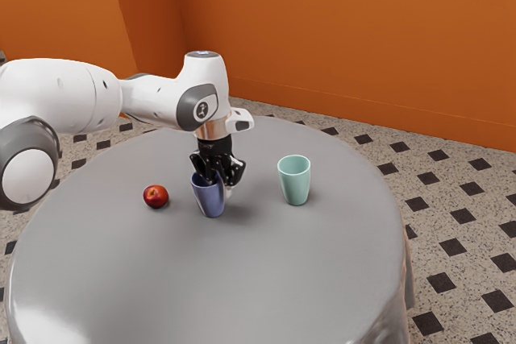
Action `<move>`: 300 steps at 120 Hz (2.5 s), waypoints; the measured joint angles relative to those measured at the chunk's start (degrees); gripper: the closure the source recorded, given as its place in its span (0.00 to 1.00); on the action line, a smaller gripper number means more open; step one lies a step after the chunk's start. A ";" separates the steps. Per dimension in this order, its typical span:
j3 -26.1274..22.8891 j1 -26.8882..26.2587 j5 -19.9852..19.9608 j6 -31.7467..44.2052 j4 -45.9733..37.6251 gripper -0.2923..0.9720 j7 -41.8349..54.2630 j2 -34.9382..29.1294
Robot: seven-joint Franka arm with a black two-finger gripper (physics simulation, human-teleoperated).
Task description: Place the left cup onto the right cup
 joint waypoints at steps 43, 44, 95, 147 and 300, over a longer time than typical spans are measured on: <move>0.28 -0.03 0.03 -0.21 0.13 0.80 -0.27 -0.12; 0.28 -0.04 0.03 -0.21 0.13 0.80 -0.27 -0.12; 0.36 -0.57 0.97 -0.22 0.13 0.85 -0.90 -1.06; 0.69 -4.12 5.04 -4.28 3.01 0.85 -1.74 -6.12; -14.13 -6.02 19.01 -17.30 36.77 0.85 -1.95 10.94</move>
